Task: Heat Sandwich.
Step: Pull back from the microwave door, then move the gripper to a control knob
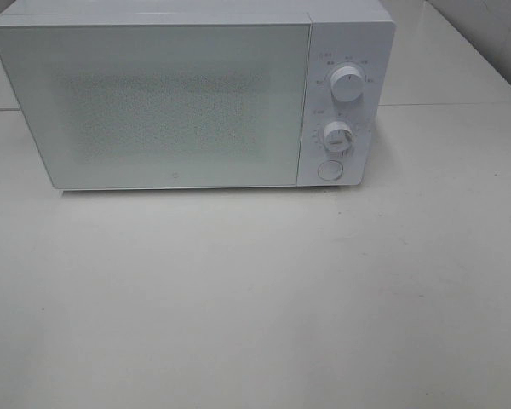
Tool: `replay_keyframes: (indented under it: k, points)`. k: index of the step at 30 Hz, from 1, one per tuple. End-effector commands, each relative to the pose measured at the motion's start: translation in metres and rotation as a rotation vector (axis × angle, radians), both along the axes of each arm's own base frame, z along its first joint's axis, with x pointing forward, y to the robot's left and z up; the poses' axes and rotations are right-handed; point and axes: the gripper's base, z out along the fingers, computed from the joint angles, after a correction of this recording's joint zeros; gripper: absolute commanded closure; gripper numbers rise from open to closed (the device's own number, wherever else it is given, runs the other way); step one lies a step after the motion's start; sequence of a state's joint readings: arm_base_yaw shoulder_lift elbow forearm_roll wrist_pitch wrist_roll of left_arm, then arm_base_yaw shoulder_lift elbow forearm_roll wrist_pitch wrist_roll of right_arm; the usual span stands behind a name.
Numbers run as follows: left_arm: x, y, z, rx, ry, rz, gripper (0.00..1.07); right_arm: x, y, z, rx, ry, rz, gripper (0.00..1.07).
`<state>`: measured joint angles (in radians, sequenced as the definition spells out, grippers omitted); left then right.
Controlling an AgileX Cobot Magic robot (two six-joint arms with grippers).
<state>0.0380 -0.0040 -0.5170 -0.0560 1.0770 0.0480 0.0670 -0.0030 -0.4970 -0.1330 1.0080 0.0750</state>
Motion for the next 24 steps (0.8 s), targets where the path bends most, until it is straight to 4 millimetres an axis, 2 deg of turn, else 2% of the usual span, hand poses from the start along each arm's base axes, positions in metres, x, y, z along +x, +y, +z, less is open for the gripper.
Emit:
replay_keyframes:
  k: [1,24]
  points:
    - [-0.0036,-0.0009,0.0003,-0.011,-0.035,-0.001,0.06,-0.0034,0.0001,0.0007,-0.003,-0.037,0.0,0.31]
    - [-0.0036,-0.0009,0.0003,-0.011,-0.035,-0.001,0.06,-0.0034,0.0001,0.0007,-0.003,-0.037,0.0,0.31]
